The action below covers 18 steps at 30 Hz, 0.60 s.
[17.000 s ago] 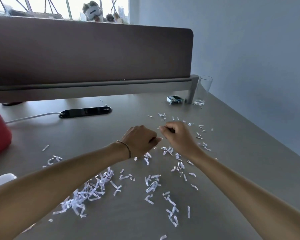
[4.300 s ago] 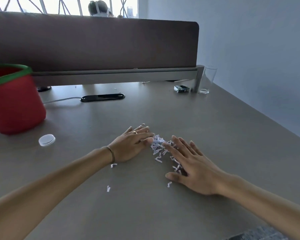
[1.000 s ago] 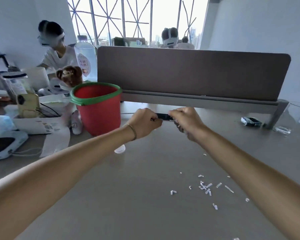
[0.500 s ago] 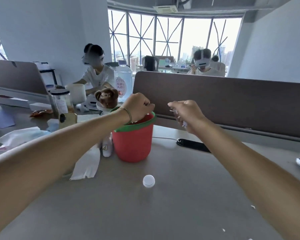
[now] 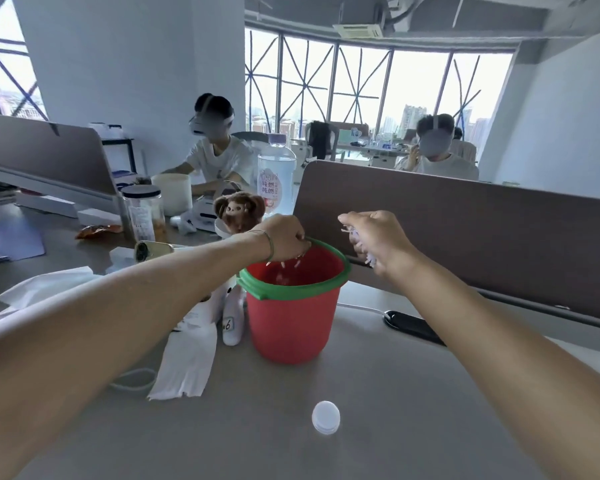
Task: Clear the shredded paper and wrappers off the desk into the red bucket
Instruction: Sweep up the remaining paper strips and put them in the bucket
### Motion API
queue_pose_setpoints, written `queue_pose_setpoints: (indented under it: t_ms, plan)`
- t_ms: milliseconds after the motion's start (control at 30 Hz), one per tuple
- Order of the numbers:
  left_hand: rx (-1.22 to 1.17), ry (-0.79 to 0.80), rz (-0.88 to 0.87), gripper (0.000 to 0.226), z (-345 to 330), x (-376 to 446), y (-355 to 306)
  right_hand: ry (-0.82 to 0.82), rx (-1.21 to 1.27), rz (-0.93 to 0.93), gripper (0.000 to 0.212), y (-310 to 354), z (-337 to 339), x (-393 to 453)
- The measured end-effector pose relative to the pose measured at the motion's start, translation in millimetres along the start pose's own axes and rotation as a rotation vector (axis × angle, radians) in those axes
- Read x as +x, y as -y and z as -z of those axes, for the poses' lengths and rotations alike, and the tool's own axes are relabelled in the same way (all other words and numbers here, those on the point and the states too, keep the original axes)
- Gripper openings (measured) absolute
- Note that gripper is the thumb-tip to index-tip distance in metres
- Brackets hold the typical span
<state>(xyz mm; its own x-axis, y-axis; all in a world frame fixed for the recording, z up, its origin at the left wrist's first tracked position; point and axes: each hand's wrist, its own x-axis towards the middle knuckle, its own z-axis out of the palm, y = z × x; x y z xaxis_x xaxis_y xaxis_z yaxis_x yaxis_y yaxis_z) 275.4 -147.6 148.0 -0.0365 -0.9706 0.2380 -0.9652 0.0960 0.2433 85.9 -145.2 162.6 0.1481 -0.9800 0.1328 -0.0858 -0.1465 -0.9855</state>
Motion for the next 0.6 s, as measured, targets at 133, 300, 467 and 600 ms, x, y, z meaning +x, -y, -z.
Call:
queue_pose_setpoints:
  t_ms: [133, 300, 467, 600]
  plan:
    - [-0.005, 0.069, -0.037, 0.025, 0.5, -0.9, 9.5, 0.021, 0.005, -0.001, 0.043, 2.1, -15.0, 11.6]
    - [-0.05, 0.094, -0.066, 0.01, 1.9, -5.8, 17.6, 0.031, 0.02, 0.016, 0.046, 5.9, -39.8, 22.3]
    - [-0.15, -0.043, -0.022, 0.021, 0.6, -8.4, 24.2, -0.037, -0.074, 0.114, 0.039, 4.8, -59.5, 31.4]
    - [-0.142, -0.155, 0.012, 0.039, 0.7, -8.2, 25.2, -0.085, -0.128, 0.169, 0.055, 1.2, -61.4, 38.5]
